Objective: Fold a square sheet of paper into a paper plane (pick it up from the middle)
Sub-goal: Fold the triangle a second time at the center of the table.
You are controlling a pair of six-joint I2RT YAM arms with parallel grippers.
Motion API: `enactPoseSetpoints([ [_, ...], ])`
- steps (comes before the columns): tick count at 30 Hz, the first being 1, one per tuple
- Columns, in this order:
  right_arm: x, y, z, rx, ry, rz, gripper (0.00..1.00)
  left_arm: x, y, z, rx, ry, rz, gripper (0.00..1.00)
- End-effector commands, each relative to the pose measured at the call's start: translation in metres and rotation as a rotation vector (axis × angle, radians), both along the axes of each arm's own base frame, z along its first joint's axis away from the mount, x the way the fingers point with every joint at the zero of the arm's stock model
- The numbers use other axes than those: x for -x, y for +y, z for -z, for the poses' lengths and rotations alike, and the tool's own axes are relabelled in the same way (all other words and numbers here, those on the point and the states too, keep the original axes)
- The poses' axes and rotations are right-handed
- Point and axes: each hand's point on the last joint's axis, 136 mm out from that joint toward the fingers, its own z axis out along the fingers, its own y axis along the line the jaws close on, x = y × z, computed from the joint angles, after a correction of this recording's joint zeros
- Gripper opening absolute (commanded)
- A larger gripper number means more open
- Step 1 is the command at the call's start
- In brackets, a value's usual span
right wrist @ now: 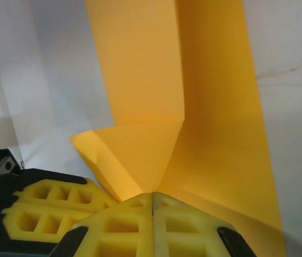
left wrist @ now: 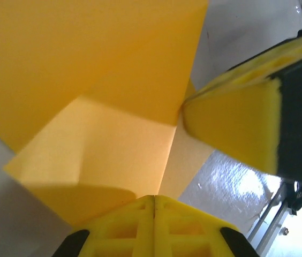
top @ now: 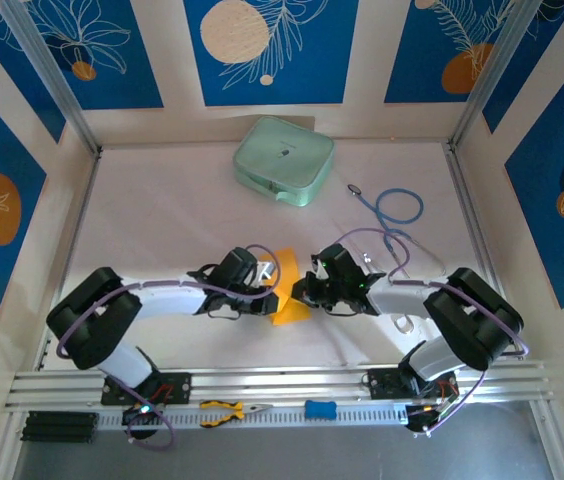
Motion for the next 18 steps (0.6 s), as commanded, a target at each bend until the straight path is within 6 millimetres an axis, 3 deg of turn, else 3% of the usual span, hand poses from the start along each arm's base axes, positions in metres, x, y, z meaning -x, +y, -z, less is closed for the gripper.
enactPoseSetpoints([
  [1,-0.002,0.012,-0.008,-0.032,0.003,-0.024,0.04,-0.011,-0.006,-0.002,0.005,-0.026,0.009,0.05],
  [10,-0.005,0.013,-0.005,-0.011,0.010,-0.003,0.06,-0.009,-0.005,0.017,-0.016,0.010,0.005,0.04],
  [18,-0.011,0.017,0.002,0.000,0.034,-0.004,0.03,-0.010,-0.005,0.022,-0.018,0.010,-0.006,0.04],
])
